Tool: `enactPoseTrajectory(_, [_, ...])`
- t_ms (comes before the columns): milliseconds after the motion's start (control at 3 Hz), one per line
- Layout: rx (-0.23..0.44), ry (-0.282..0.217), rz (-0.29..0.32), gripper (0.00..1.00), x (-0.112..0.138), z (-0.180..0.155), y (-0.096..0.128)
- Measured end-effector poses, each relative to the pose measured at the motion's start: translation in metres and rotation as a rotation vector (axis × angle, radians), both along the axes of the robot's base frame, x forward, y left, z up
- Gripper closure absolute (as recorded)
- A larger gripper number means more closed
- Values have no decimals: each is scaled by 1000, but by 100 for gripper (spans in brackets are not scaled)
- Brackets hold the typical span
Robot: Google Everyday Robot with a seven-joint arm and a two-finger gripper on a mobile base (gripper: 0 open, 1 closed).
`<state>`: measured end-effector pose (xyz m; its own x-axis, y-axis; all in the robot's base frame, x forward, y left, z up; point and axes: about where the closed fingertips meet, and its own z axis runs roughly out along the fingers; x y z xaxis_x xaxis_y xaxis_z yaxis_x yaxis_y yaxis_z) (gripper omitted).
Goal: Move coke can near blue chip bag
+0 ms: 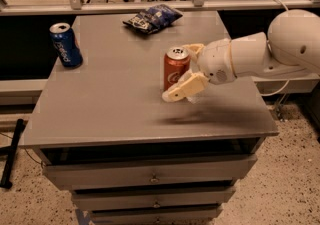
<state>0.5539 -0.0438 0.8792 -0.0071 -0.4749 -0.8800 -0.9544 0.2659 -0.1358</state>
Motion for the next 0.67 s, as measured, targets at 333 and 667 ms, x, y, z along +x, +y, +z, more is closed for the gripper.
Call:
enactPoseTrajectory(333, [17, -9, -14, 40, 5, -2, 1])
enactPoseTrajectory(667, [9, -39, -47, 64, 16, 6, -14])
